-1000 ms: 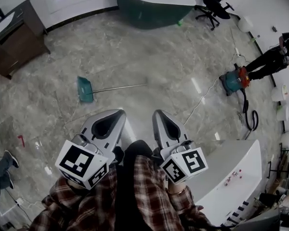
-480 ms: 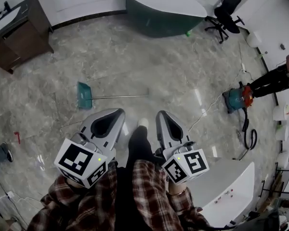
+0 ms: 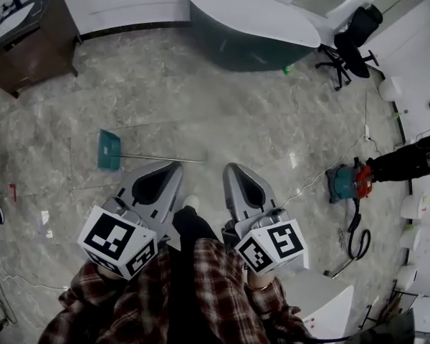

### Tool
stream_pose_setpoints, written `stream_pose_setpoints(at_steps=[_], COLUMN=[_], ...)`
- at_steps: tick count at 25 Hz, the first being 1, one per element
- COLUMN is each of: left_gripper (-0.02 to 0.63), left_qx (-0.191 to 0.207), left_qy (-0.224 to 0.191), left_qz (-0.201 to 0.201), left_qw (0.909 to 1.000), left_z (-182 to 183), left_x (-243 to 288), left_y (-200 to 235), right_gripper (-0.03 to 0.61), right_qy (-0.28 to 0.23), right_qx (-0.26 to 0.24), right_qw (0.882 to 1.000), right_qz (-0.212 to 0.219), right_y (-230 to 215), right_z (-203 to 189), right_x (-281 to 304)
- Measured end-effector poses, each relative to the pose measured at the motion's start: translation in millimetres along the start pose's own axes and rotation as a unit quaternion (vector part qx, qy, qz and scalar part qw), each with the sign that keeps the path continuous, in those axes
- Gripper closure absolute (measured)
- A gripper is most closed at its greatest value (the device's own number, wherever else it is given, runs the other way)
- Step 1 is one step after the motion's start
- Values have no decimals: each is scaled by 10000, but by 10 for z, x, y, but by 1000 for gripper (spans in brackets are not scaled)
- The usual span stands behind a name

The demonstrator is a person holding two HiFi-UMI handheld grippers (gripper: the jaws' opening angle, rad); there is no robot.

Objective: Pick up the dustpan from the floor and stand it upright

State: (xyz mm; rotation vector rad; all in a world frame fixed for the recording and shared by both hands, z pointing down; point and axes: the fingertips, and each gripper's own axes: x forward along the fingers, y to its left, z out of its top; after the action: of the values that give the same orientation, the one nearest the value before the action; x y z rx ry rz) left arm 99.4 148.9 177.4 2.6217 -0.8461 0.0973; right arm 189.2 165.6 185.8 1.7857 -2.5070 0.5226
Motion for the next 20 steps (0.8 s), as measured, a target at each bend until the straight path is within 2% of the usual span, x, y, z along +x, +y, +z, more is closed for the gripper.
stream_pose_setpoints(at_steps=[5, 11, 16, 20], left_gripper=[601, 601, 601, 601], left_qx=[-162, -484, -690, -795], left_qy=[-2, 64, 68, 51], left_qz=[619, 1537, 1989, 2153], left_qw=[9979, 9869, 9776, 9733], left_z=[1, -169, -203, -192], left_x=[355, 215, 68, 36], left_y=[-57, 334, 708, 1013], right_gripper=[568, 568, 568, 568], right_qy=[315, 769, 985, 1103], right_qx=[-48, 58, 73, 47], right_qw=[9976, 9877, 9813, 9786], right_qz=[609, 1363, 1651, 1738], right_y=[-406, -333, -212, -130], right_z=[88, -138, -217, -259], right_x=[162, 645, 1058, 1357])
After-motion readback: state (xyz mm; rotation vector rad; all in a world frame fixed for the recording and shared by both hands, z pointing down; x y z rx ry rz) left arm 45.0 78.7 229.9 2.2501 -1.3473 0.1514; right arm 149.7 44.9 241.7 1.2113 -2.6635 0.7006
